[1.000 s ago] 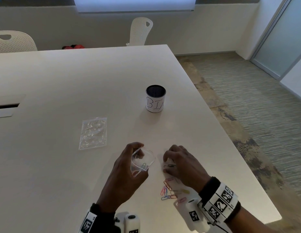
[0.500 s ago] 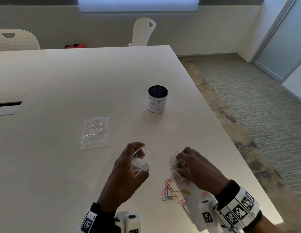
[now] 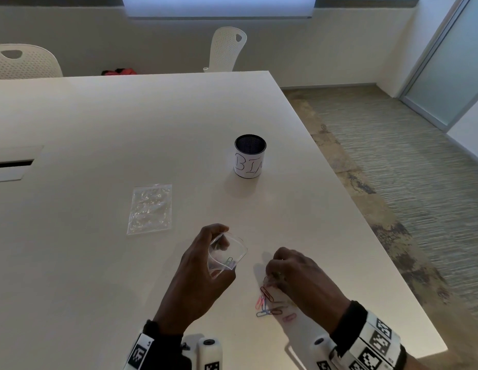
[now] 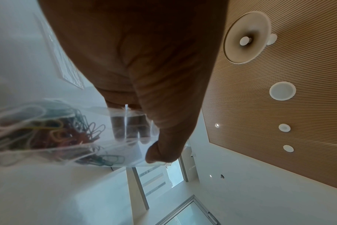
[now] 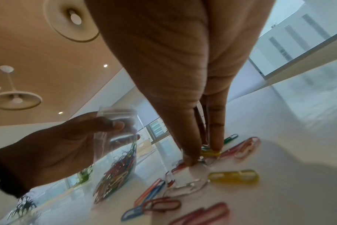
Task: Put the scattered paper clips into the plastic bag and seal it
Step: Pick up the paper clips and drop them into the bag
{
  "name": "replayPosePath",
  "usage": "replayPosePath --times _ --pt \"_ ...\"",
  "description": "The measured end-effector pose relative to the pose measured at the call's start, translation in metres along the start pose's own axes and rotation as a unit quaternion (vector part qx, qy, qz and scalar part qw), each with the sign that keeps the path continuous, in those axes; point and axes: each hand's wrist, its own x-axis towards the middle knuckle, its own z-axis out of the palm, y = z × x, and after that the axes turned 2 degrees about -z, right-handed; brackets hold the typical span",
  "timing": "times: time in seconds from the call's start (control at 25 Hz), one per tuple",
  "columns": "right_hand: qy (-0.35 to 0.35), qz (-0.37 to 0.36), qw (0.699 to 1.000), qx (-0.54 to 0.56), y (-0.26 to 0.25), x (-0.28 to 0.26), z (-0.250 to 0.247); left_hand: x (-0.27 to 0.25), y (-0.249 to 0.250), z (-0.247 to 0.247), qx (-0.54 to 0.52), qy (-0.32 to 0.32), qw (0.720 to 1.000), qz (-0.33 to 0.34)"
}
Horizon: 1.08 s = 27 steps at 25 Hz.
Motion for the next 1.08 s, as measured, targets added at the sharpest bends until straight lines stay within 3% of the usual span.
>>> replayPosePath --times 0.4,0.64,0.76,0.92,1.0,1.08 --pt "-0.023 -0.008 0.998 -0.061 -0.01 0.016 -0.011 -0.003 0.001 -0.002 0.004 0.001 1.0 0.0" --pt "-0.004 0.077 0.992 0.103 0.021 0.026 -0.02 -0.005 0.001 -0.003 0.002 0.008 1.0 0.0" --pt "0.046 0.123 0.95 0.284 0.023 0.022 -0.03 -0.005 0.001 -0.002 -0.001 0.009 1.0 0.003" --pt "0.092 0.063 0.887 0.448 -0.006 0.019 -0.055 -0.004 0.002 0.0 0.008 0.008 1.0 0.001" --pt "0.111 0.016 0.893 0.435 -0.025 0.023 -0.065 -0.004 0.003 0.0 0.012 0.007 1.0 0.0" --pt "0.125 -0.032 0.925 0.358 -0.044 0.031 -0.068 -0.005 0.006 0.0 0.014 0.003 1.0 -0.007"
